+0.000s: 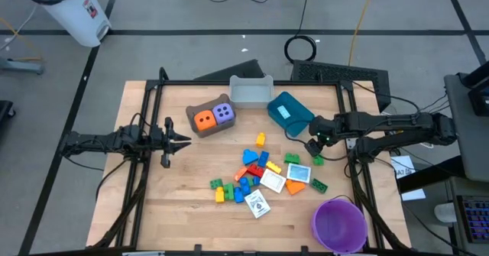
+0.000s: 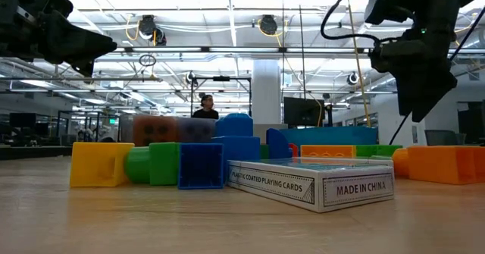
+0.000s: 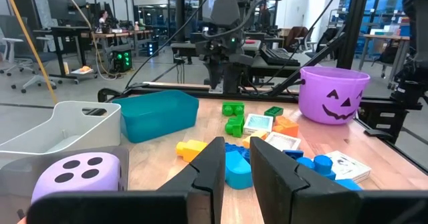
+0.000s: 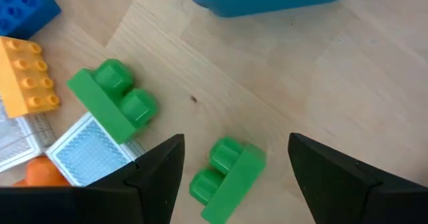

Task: Pick & Place Toys
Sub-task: Put the green right 2 studs game piece into the blue bin

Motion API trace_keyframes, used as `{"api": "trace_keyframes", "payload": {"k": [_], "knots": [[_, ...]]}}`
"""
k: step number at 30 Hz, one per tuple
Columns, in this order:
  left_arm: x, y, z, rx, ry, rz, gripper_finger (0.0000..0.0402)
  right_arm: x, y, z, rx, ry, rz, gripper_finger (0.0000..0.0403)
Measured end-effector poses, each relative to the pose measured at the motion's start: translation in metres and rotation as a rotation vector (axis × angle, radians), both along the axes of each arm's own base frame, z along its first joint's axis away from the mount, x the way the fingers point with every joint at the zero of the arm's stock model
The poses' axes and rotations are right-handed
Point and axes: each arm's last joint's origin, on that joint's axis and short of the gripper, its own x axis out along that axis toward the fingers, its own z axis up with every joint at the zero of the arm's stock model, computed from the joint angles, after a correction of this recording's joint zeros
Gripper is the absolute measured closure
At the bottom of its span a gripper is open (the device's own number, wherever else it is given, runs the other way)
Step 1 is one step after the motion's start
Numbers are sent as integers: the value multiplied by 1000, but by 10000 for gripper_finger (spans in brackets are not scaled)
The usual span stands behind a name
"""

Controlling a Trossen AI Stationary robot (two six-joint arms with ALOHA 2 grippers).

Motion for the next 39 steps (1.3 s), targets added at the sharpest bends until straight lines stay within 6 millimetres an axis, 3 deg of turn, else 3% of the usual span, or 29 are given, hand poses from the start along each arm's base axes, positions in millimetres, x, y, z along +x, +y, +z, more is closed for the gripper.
{"api": "trace_keyframes", "payload": {"k": [10,18,27,39], "knots": [[0,0,0,0,0,0,325,-1,1,-4,24,52,-14,145],[0,0,0,0,0,0,325,1,15,-7,60,87,3,145],[0,0,0,0,0,0,325,6,26,-32,56,188,-20,145],[0,0,0,0,0,0,325,6,29,-44,117,165,-46,145]]}}
